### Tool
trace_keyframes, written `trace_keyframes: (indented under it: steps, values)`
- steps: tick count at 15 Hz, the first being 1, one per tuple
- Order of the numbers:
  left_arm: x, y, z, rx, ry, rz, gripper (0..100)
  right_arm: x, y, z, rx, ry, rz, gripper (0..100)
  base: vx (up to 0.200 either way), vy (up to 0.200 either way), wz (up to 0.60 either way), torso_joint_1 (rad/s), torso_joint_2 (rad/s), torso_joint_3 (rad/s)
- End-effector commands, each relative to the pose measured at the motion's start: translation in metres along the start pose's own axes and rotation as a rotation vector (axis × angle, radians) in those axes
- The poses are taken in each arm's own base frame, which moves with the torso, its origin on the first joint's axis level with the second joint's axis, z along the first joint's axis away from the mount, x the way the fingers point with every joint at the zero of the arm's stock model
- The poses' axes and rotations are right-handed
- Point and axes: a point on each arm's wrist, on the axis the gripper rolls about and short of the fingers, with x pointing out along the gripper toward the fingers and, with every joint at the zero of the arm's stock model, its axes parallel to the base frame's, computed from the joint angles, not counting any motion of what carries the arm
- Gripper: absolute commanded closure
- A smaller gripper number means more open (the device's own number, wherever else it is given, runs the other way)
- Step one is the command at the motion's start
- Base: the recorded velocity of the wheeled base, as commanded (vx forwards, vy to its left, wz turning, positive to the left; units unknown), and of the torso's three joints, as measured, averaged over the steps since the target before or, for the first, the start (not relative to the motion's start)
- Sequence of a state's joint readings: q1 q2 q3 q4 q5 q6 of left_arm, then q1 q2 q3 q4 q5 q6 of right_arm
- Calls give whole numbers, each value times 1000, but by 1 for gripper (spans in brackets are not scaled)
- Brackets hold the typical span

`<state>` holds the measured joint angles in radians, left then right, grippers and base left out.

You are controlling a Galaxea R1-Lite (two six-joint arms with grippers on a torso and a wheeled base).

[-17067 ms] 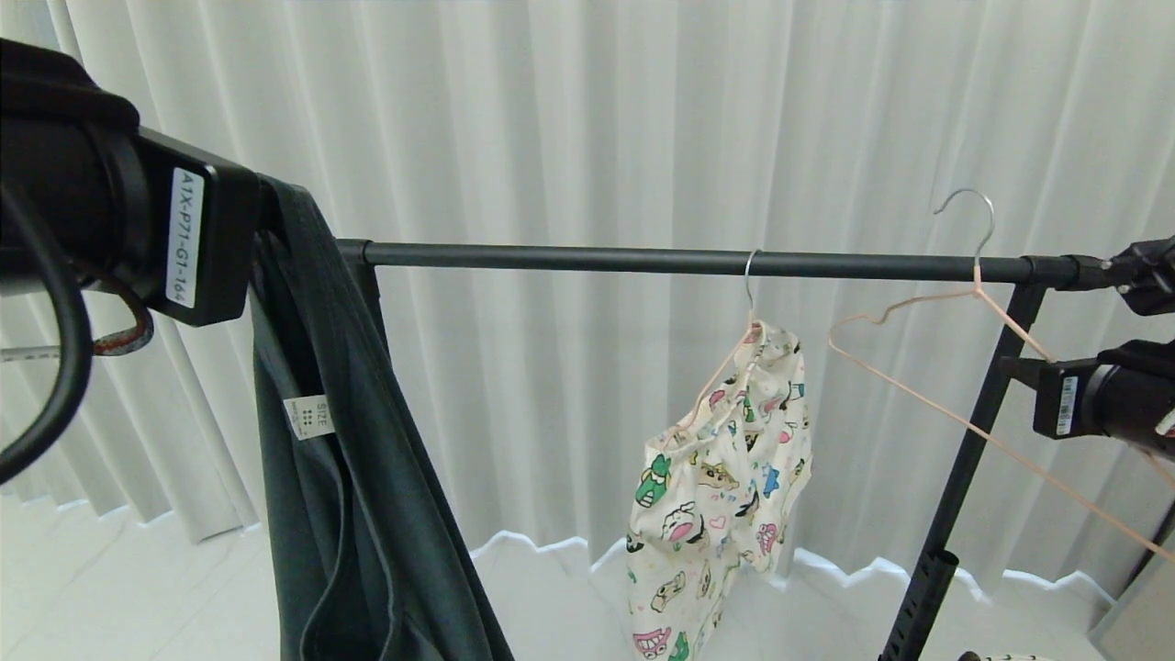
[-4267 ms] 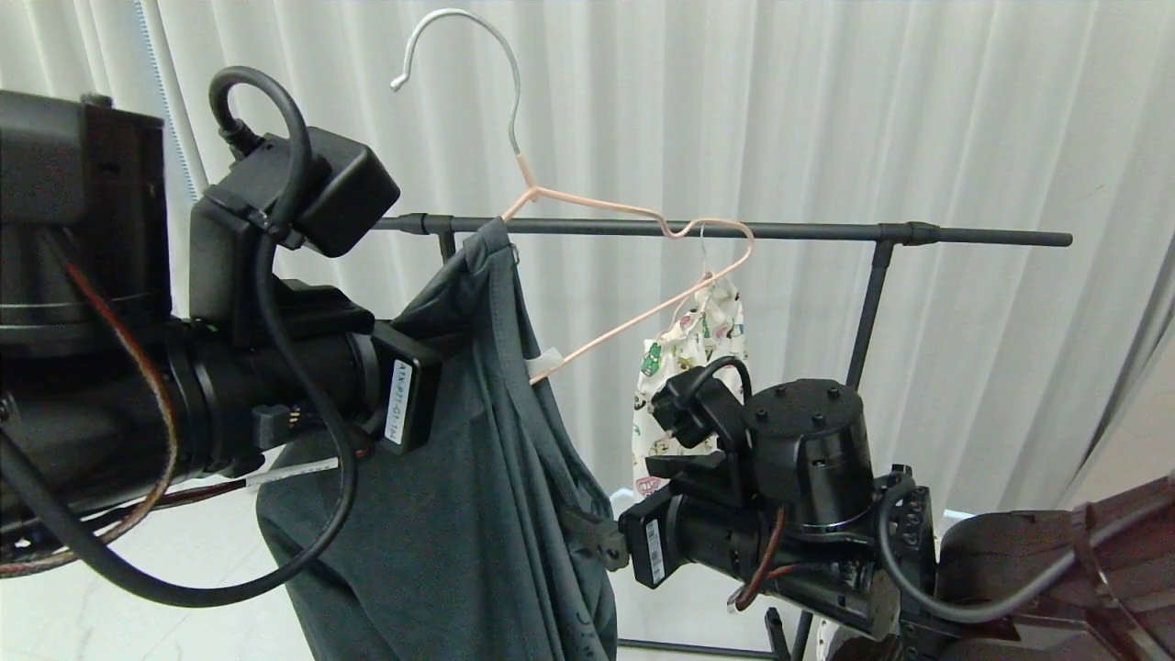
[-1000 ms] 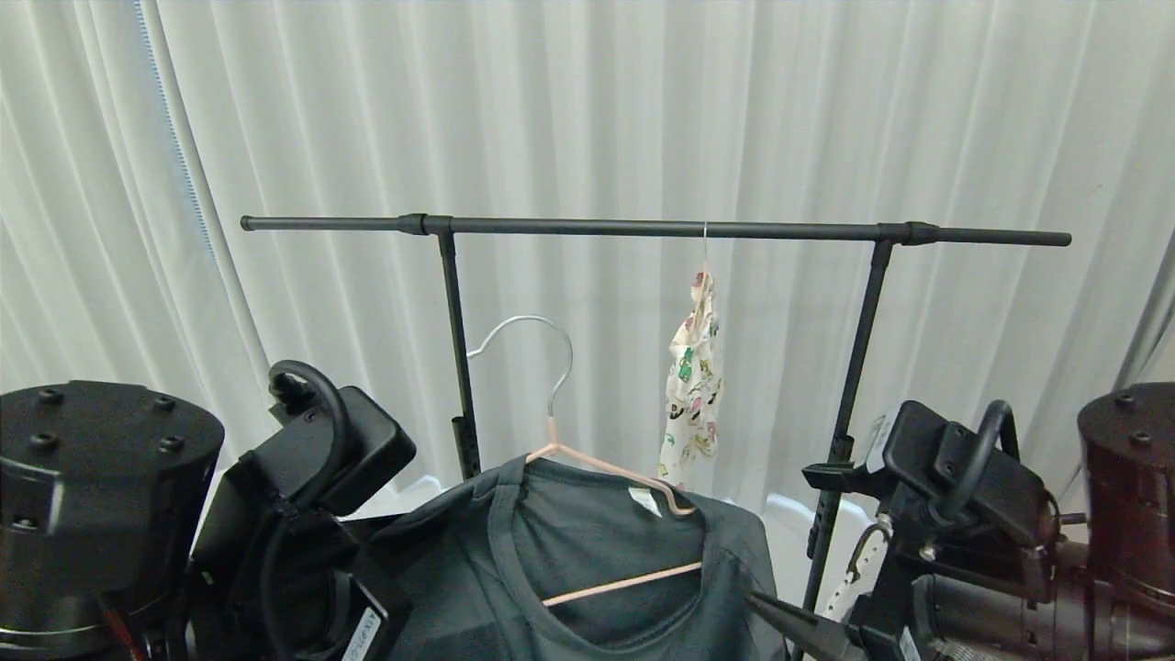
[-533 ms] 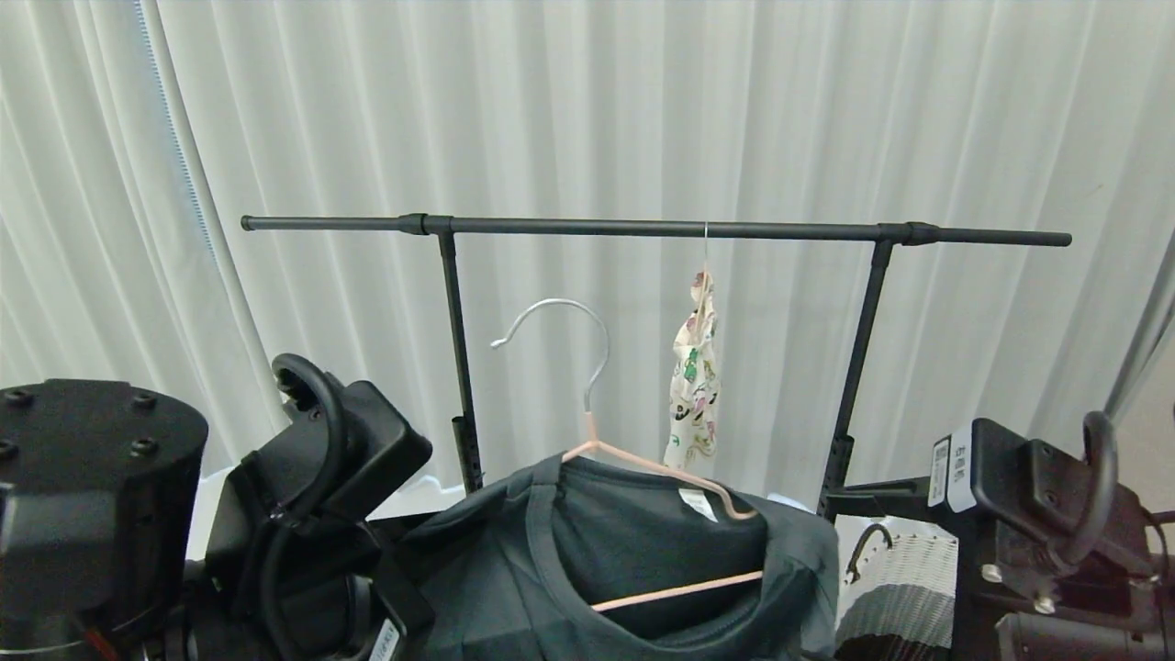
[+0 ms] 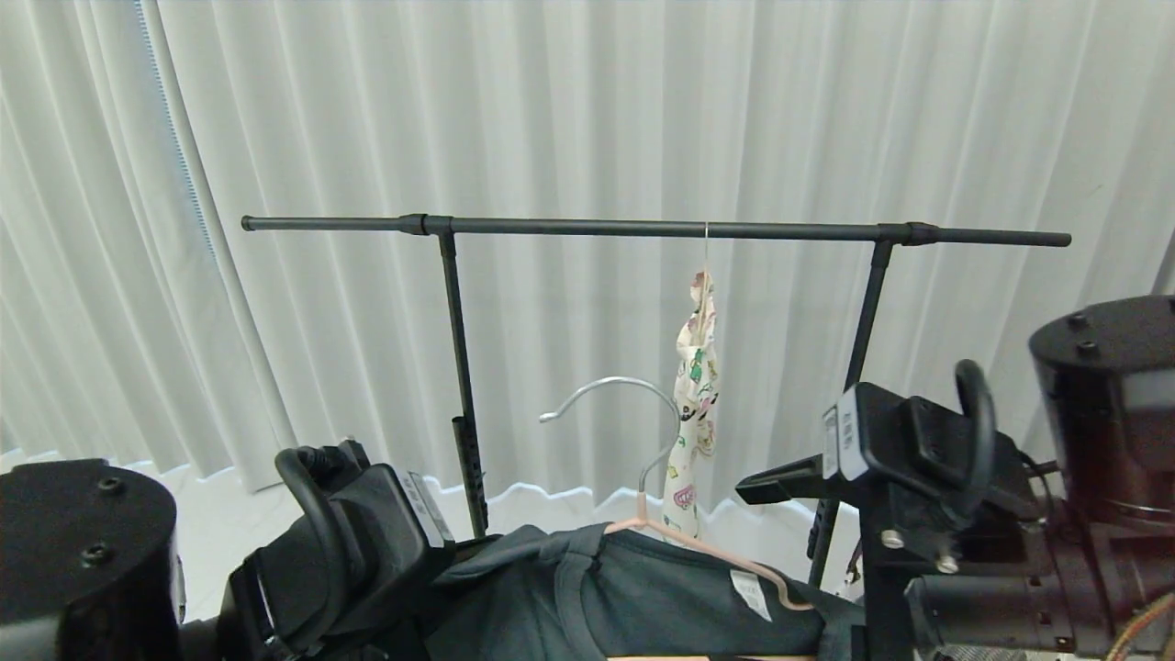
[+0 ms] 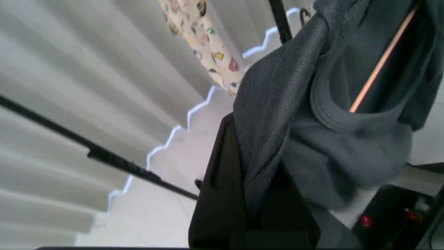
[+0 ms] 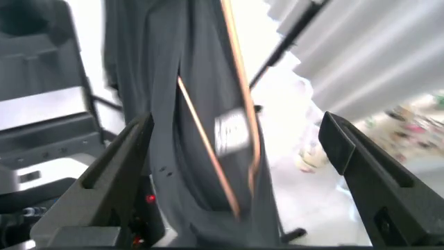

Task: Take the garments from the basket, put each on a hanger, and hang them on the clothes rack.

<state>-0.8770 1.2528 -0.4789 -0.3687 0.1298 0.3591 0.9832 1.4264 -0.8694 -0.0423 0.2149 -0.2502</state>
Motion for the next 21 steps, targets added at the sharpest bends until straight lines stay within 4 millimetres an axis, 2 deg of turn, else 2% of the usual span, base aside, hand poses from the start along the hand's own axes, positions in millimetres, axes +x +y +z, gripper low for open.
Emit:
trace_keyframes:
  steps: [1,3,13,14,21]
  values:
    - [-1,-4,1,9,-14,-16,100,24,-5,0,14,51,32,0,0,0,0,0,0,0]
    - [-4,-9,2,26,-37,-38,100,32,-6,1,21,62,73,0,0,0,0,0,0,0]
    - [-7,-8,6,66,-76,-22,100,31,-4,-3,36,104,86,0,0,0,0,0,0,0]
    - [-7,-7,6,66,-86,-17,100,30,-4,-4,36,109,89,100,0,0,0,0,0,0]
    - [-11,-6,8,62,-106,-7,100,29,-4,-3,29,113,78,100,0,0,0,0,0,0]
